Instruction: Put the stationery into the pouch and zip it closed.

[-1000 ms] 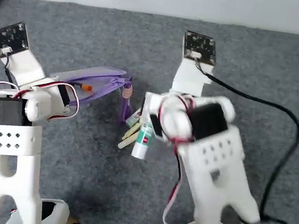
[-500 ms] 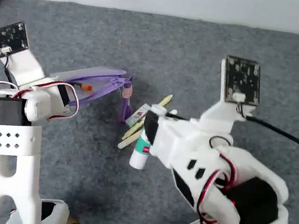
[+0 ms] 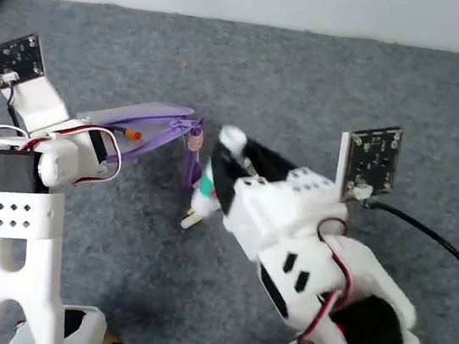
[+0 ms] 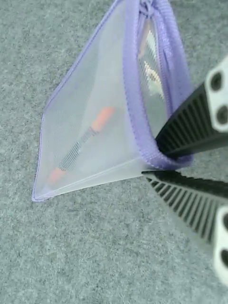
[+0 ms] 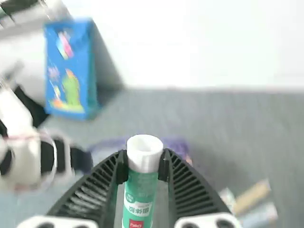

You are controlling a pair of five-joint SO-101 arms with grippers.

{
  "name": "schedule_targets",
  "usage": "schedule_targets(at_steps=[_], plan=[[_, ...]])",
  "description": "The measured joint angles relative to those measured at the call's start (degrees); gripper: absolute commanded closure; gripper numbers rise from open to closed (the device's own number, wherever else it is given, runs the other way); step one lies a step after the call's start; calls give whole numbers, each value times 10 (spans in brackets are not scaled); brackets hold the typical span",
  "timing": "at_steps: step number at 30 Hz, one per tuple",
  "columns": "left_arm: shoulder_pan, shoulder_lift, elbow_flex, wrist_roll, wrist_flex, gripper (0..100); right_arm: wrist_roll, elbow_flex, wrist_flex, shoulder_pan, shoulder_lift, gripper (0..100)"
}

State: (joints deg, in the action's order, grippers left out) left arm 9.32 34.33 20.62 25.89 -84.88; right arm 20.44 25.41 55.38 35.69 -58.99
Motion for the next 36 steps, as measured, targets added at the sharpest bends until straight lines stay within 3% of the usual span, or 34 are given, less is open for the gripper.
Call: schedule_targets(at_steps=[8,14,29,36], plan=[[0,0,0,0,0,989,-85,90,-308,42,67,991],[0,0,0,0,0,989,-132,91,-447,69,155,991],[1,-1,-13,0,17,989,-136,91,-528,78,312,991],[3,-1,-13,0,17,989,-147,91,-634,78,382,991]])
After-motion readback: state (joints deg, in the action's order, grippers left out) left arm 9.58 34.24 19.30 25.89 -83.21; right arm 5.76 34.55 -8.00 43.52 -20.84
